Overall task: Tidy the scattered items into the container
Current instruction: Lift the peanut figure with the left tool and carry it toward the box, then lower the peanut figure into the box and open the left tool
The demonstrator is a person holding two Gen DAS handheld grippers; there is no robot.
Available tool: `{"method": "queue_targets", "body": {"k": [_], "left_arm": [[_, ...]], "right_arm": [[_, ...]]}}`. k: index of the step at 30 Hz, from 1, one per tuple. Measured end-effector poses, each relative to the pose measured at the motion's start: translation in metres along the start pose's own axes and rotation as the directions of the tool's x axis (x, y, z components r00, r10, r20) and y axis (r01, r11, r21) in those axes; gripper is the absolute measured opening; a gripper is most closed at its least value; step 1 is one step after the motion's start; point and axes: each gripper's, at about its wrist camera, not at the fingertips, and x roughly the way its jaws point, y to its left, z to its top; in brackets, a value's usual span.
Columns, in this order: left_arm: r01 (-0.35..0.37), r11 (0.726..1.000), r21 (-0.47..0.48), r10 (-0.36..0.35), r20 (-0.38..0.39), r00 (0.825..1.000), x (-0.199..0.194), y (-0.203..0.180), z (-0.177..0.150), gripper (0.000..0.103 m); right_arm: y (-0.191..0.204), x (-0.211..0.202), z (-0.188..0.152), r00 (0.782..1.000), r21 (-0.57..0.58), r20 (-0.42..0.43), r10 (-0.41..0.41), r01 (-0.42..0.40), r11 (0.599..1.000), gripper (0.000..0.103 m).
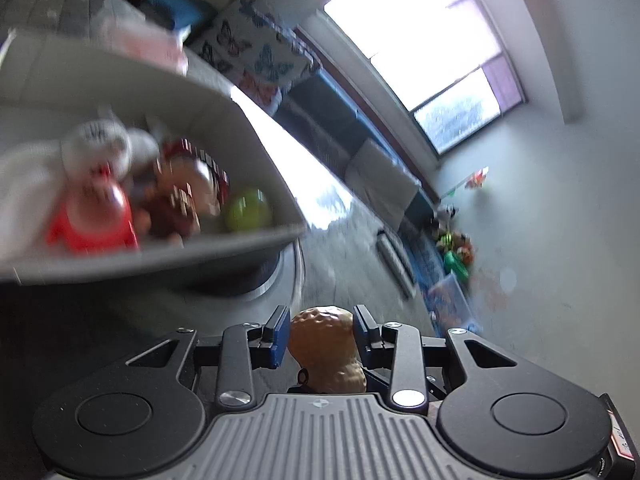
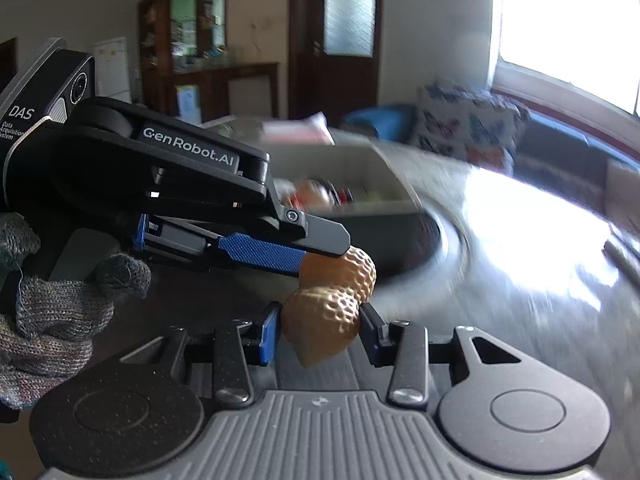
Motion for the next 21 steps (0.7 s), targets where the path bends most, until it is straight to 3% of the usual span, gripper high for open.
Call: {"method": "queue_targets", "body": {"k": [9, 14, 21], "left_arm": [[-0.077, 0.996, -0.050, 0.083, 0.142, 0.986, -0.017, 0.031, 0.070, 0.037], [-0.143, 0.986, -0.080, 0.153, 0.136, 0.979, -0.009, 0.059, 0.091, 0.036], [-0.179, 0.978, -0.103, 0.190, 0.114, 0.975, -0.002, 0.079, 0.091, 0.036]], "right_arm": [[0.016, 0.061, 0.069, 0.993, -0.053, 0.041, 0.111, -0.109, 0.993, 0.041], [0.024, 0.101, 0.079, 0.988, -0.049, 0.009, 0.156, -0.155, 0.987, 0.041], [0.030, 0.127, 0.073, 0.986, -0.056, -0.034, 0.162, -0.164, 0.985, 0.041]]}}
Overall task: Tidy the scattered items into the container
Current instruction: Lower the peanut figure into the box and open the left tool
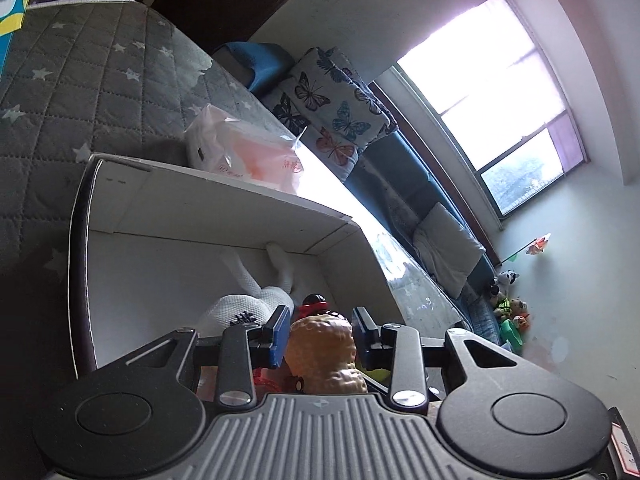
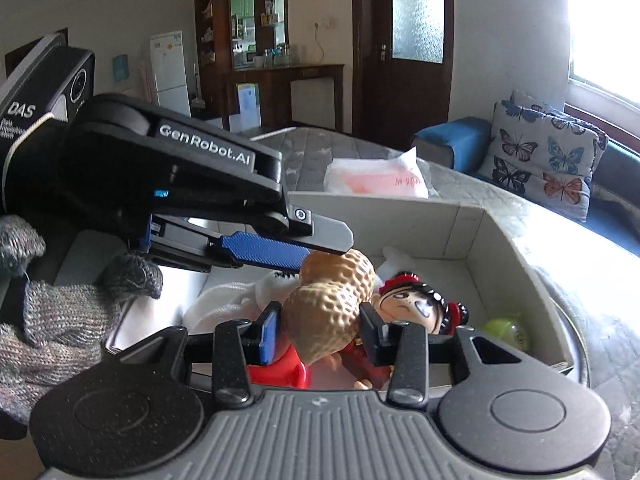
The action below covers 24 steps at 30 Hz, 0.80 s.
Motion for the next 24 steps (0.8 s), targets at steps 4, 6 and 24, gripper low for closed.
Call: {"method": "queue_targets", "body": {"k": [4, 6, 24], "left_arm": [[-0.020, 1.000, 0.014, 0.020, 0.006, 1.000, -0.002, 0.000, -0.003, 0.036], [-0.029, 0.999, 0.024, 0.029, 0.010, 1.000, -0.004, -0.003, -0.004, 0.036], [-0.119, 0.970, 0.213, 0.104, 0.081, 0.991, -0.057, -0.047, -0.048, 0.036]], "right_arm": [[0.000, 0.002, 0.000, 1.000, 0.013, 0.004, -0.005, 0.005, 1.000, 0.042], [0.000, 0.000, 0.000, 1.000, 0.012, 0.006, -0.008, 0.008, 1.000, 0.043], [0.020, -0.062, -0.018, 0.994, 0.032, 0.103, -0.031, 0.028, 0.999, 0.080]]}}
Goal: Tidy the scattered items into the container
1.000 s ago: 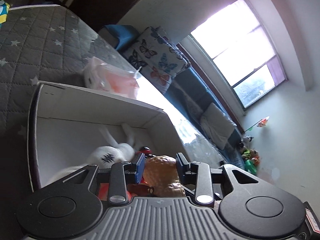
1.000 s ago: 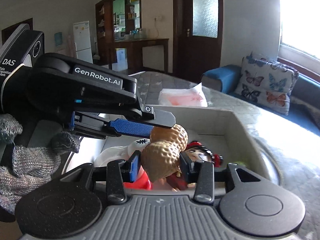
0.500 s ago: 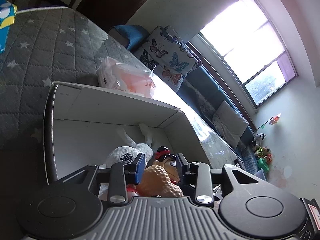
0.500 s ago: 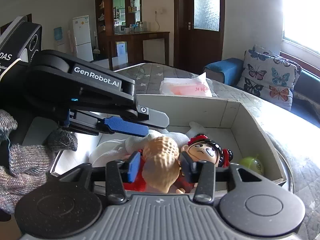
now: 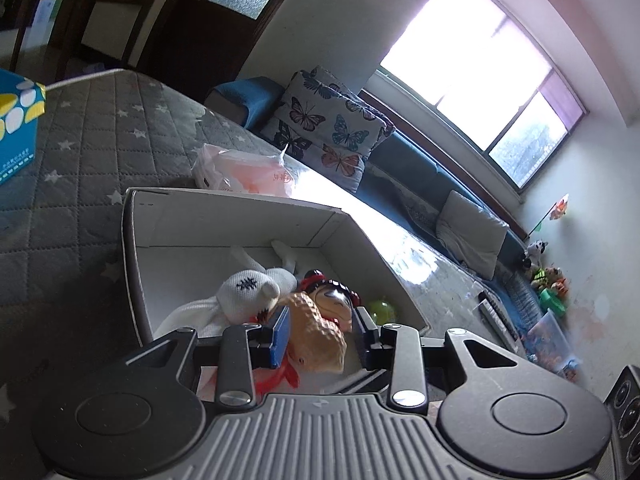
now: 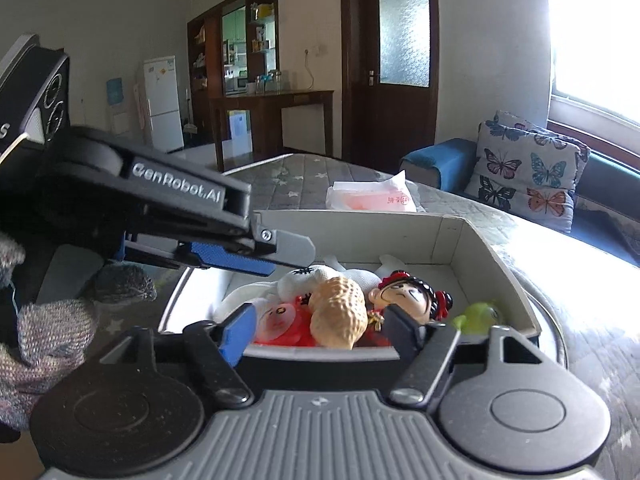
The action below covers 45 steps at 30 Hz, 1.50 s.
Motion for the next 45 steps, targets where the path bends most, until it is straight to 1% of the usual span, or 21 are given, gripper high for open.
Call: {"method": "queue_targets", "body": {"k": [4, 7, 9, 13, 15, 20, 24, 26, 29, 31, 34, 35, 38, 42, 45], "left_arm": [[-0.031, 0.999, 0.044, 0.031, 0.010, 0.999, -0.016, -0.011, -0.015, 0.036], [-0.051, 0.996, 0.067, 0.050, 0.019, 0.999, -0.027, -0.017, -0.025, 0.036], [-0.066, 0.994, 0.086, 0.064, 0.027, 0.998, -0.032, -0.020, -0.033, 0.036], [-0.093, 0.988, 0.127, 0.089, 0.042, 0.995, -0.043, -0.027, -0.047, 0.036], [-0.102, 0.984, 0.144, 0.096, 0.049, 0.994, -0.048, -0.030, -0.053, 0.037], [-0.155, 0.967, 0.202, 0.145, 0.062, 0.987, -0.056, -0.039, -0.072, 0.038], [-0.192, 0.956, 0.223, 0.185, 0.052, 0.981, -0.058, -0.043, -0.087, 0.038], [-0.225, 0.945, 0.237, 0.219, 0.051, 0.974, -0.059, -0.046, -0.094, 0.038], [-0.251, 0.934, 0.254, 0.246, 0.052, 0.968, -0.059, -0.048, -0.102, 0.038], [-0.278, 0.923, 0.267, 0.272, 0.057, 0.960, -0.059, -0.050, -0.107, 0.038], [-0.333, 0.898, 0.289, 0.326, 0.071, 0.943, -0.059, -0.053, -0.113, 0.038], [-0.341, 0.894, 0.290, 0.335, 0.074, 0.939, -0.058, -0.053, -0.114, 0.038], [-0.339, 0.897, 0.283, 0.333, 0.069, 0.940, -0.060, -0.052, -0.116, 0.038], [-0.354, 0.889, 0.290, 0.350, 0.067, 0.934, -0.058, -0.052, -0.117, 0.038], [-0.345, 0.893, 0.288, 0.342, 0.061, 0.938, -0.058, -0.050, -0.118, 0.038]], "right_arm": [[0.005, -0.017, -0.011, 1.000, 0.008, 0.008, -0.009, 0.009, 1.000, 0.086], [0.006, -0.028, -0.021, 1.000, 0.016, 0.008, -0.015, 0.015, 1.000, 0.089], [0.006, -0.035, -0.029, 1.000, 0.029, 0.007, -0.026, 0.026, 0.999, 0.096], [0.005, -0.047, -0.042, 0.999, 0.066, 0.003, -0.040, 0.039, 0.997, 0.098], [0.005, -0.054, -0.049, 0.999, 0.080, 0.001, -0.047, 0.047, 0.996, 0.103], [0.004, -0.062, -0.061, 0.997, 0.105, -0.012, -0.070, 0.071, 0.992, 0.103], [0.004, -0.063, -0.072, 0.995, 0.129, -0.040, -0.087, 0.092, 0.987, 0.103], [0.003, -0.063, -0.078, 0.994, 0.140, -0.054, -0.097, 0.104, 0.985, 0.103], [0.002, -0.065, -0.083, 0.992, 0.159, -0.064, -0.105, 0.114, 0.981, 0.103], [0.003, -0.066, -0.084, 0.992, 0.165, -0.066, -0.111, 0.120, 0.979, 0.103], [0.003, -0.067, -0.084, 0.991, 0.166, -0.067, -0.117, 0.127, 0.978, 0.103], [0.003, -0.068, -0.084, 0.991, 0.166, -0.066, -0.118, 0.127, 0.978, 0.103], [0.006, -0.069, -0.083, 0.990, 0.164, -0.064, -0.124, 0.133, 0.978, 0.103], [0.009, -0.069, -0.082, 0.990, 0.161, -0.065, -0.127, 0.136, 0.978, 0.103], [0.011, -0.068, -0.081, 0.990, 0.154, -0.066, -0.126, 0.135, 0.979, 0.103]]}}
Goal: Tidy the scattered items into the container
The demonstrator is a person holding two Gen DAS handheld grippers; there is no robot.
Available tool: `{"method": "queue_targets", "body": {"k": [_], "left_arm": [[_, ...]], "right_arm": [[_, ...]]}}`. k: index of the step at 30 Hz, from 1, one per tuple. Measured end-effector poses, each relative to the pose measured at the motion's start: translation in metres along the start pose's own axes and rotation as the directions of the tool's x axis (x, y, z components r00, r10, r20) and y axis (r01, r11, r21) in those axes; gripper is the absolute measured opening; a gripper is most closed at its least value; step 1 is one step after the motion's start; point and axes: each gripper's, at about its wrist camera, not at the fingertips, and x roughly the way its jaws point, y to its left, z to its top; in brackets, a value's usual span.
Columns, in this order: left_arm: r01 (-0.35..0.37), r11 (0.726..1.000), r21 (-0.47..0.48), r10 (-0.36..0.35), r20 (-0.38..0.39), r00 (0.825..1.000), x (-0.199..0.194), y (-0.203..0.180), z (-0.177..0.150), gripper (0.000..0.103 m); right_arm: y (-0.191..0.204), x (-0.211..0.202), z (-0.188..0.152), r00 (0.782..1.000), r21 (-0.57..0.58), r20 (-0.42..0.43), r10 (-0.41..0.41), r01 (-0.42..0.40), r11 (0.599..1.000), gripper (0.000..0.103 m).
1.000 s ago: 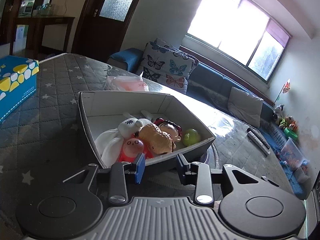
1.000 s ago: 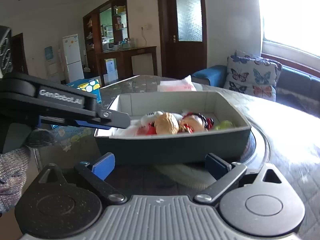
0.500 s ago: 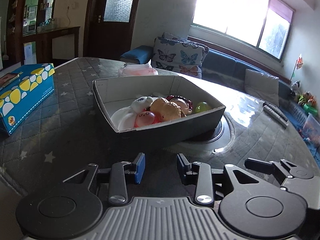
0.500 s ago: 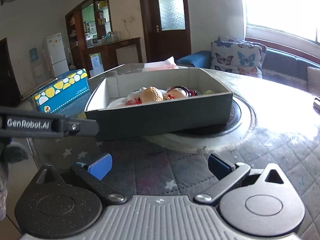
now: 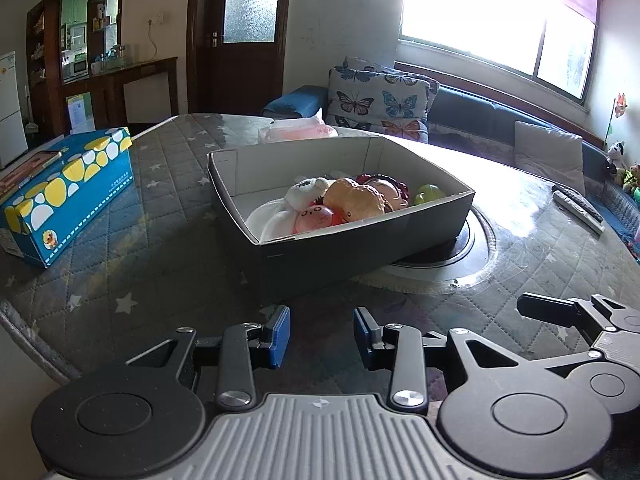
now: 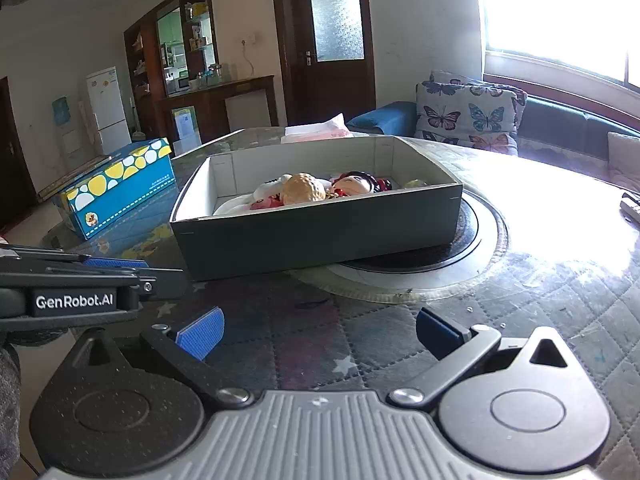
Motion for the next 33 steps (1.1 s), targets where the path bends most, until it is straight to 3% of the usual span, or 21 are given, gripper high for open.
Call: {"method": "queue_targets", "body": {"k": [19, 33], "left_arm": [[-0.055, 0.998, 0.017, 0.056, -0.003, 0.998, 0.009, -0.001, -0.003, 0.037], [-0.051, 0.999, 0.010, 0.051, -0.003, 0.999, 0.015, 0.001, -0.003, 0.036]], "right_arm": [[0.006, 0.012, 0.002, 0.999, -0.019, -0.035, -0.014, 0.014, 1.000, 0.103], [0.007, 0.017, 0.003, 0.999, -0.030, -0.037, -0.014, 0.013, 0.999, 0.103]]}}
